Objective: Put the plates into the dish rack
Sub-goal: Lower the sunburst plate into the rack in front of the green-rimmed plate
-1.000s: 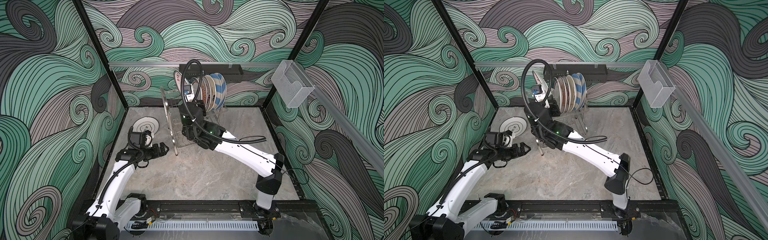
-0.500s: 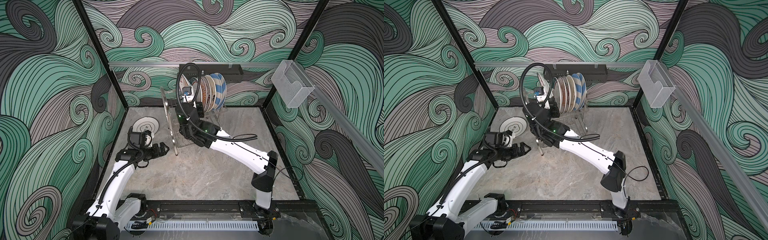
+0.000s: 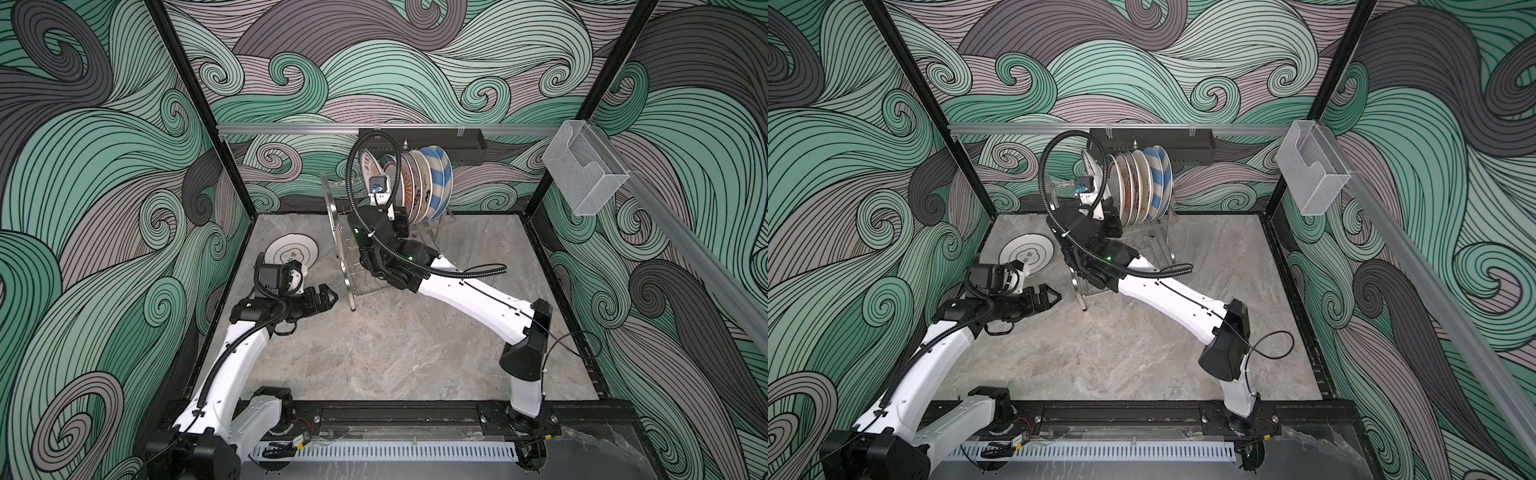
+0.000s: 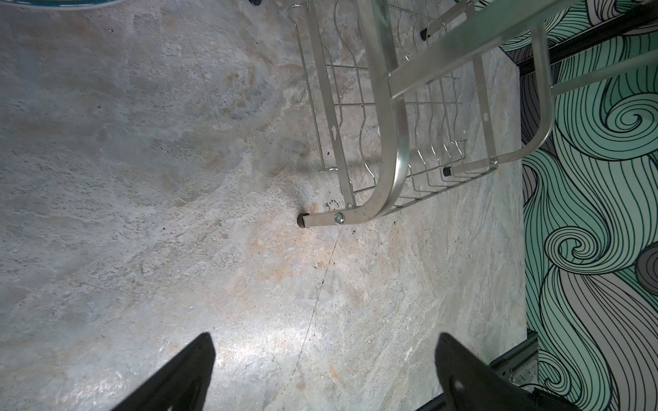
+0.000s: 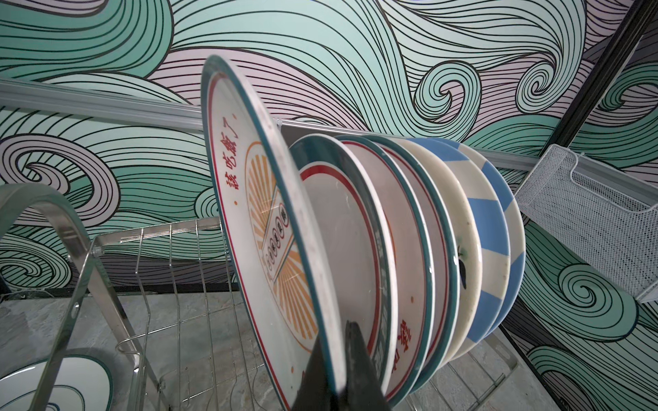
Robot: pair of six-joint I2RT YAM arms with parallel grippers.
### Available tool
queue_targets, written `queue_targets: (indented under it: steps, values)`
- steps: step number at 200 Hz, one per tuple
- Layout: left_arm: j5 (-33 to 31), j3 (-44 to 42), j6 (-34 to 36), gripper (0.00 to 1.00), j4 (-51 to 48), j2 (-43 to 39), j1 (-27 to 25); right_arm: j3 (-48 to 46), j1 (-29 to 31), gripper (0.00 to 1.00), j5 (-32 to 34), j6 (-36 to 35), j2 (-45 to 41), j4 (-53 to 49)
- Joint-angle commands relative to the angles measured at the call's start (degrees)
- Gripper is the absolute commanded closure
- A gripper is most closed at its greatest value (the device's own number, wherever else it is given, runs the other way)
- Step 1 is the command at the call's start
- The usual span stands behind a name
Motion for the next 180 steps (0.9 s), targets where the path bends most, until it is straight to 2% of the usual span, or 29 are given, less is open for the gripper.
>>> queue_targets:
  steps: [1, 60, 96, 112, 136, 153, 163, 180]
  values:
    - [1.02, 0.27, 0.5, 0.02, -0.14, -0.18, 0.52, 1.17, -0.6, 1.0, -0.36, 4.39, 0.58, -0.72]
    - [1.39, 0.27, 0.46, 0.02, -0.05, 0.02, 0.78, 2.03, -0.69, 1.0, -2.21, 7.69, 1.49, -4.48]
    - [1.7, 0.24, 0.41, 0.02, -0.08, 0.2, 1.01, 6.19, -0.72, 1.0, -2.92, 7.92, 3.27, -7.89]
    - [1.7, 0.24, 0.43, 0.01, -0.13, 0.25, 1.13, 6.66, -0.71, 0.94, -3.0, 8.09, 3.47, -8.43]
    - [1.78, 0.34, 0.44, 0.02, -0.13, 0.23, 1.22, 6.28, -0.73, 0.93, -3.13, 8.94, 3.08, -9.46]
    - [1.83, 0.36, 0.43, 0.01, -0.14, 0.2, 1.22, 5.8, -0.76, 0.95, -3.14, 9.23, 2.45, -9.53]
    - [1.88, 0.29, 0.46, 0.01, -0.15, 0.2, 1.29, 5.49, -0.75, 1.0, -3.05, 9.47, 1.97, -9.72]
    - [2.04, 0.32, 0.42, 0.01, -0.08, 0.29, 1.31, 4.41, -0.61, 1.0, -3.05, 9.76, 0.74, -9.25]
